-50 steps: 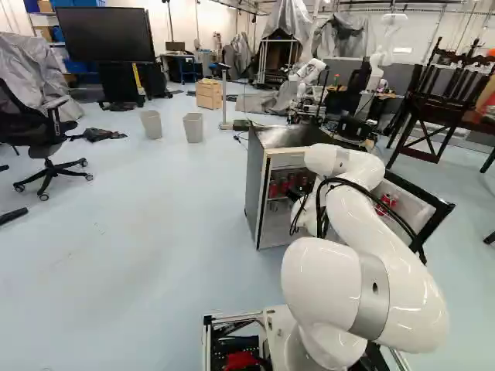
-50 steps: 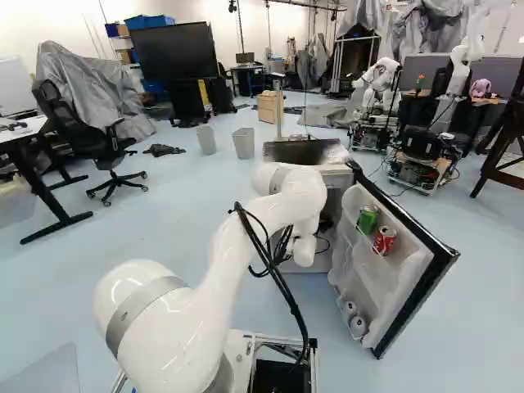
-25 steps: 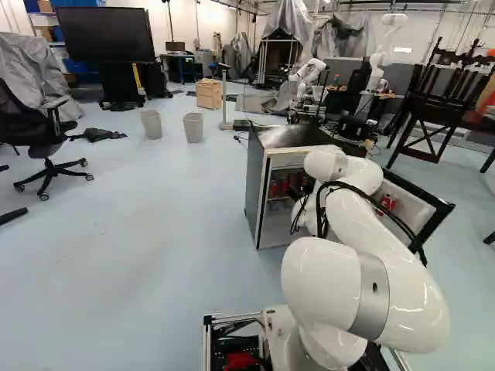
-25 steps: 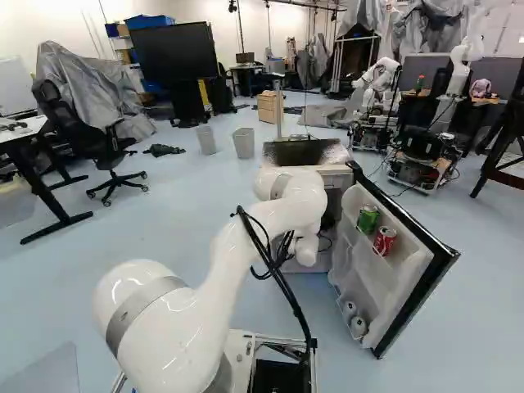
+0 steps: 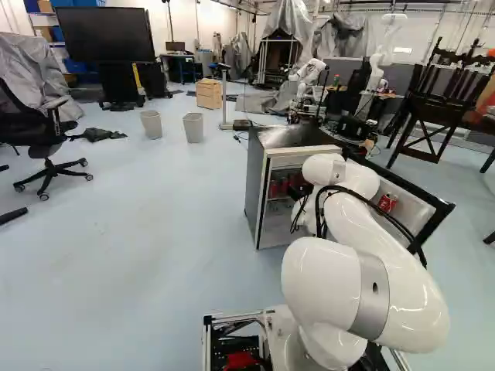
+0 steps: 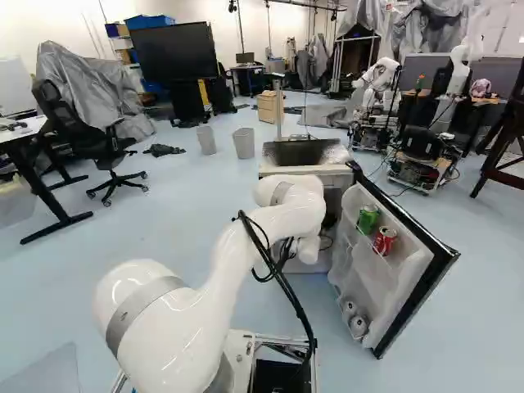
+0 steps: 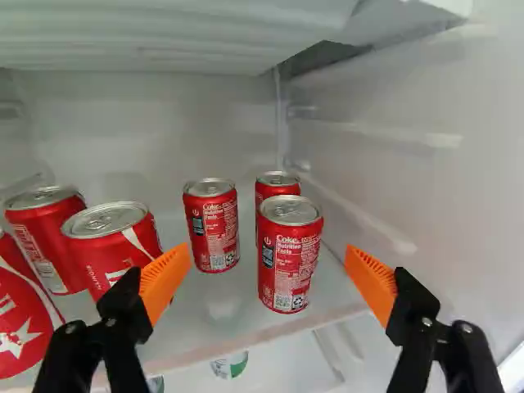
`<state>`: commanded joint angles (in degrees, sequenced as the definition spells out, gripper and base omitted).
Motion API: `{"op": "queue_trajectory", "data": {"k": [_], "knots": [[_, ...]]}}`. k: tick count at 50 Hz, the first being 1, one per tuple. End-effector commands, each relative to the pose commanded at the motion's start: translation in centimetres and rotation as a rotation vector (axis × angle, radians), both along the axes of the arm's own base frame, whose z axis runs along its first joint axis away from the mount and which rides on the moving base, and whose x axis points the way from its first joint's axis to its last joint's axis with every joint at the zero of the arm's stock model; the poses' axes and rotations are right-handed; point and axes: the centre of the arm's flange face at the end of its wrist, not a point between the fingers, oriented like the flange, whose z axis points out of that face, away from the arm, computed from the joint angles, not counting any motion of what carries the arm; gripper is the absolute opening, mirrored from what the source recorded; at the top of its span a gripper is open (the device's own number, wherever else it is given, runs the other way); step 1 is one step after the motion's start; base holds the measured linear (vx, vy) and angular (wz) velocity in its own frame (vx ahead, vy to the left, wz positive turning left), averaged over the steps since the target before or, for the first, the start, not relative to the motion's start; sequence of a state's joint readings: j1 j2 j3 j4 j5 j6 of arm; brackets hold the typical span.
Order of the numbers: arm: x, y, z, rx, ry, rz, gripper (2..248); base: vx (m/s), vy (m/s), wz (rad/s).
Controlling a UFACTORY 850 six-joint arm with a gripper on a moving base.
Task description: Grab a drink from the fridge
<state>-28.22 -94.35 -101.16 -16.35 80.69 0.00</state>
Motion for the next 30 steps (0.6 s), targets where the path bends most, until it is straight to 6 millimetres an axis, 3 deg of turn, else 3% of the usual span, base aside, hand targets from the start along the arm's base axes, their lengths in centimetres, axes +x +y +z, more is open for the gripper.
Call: {"op": "queue_trajectory", "data": {"k": [30], "knots": [[1.2, -0.8, -0.8, -0.019, -0.035, -0.002, 247, 0.0, 0.0, 0.0]]}}
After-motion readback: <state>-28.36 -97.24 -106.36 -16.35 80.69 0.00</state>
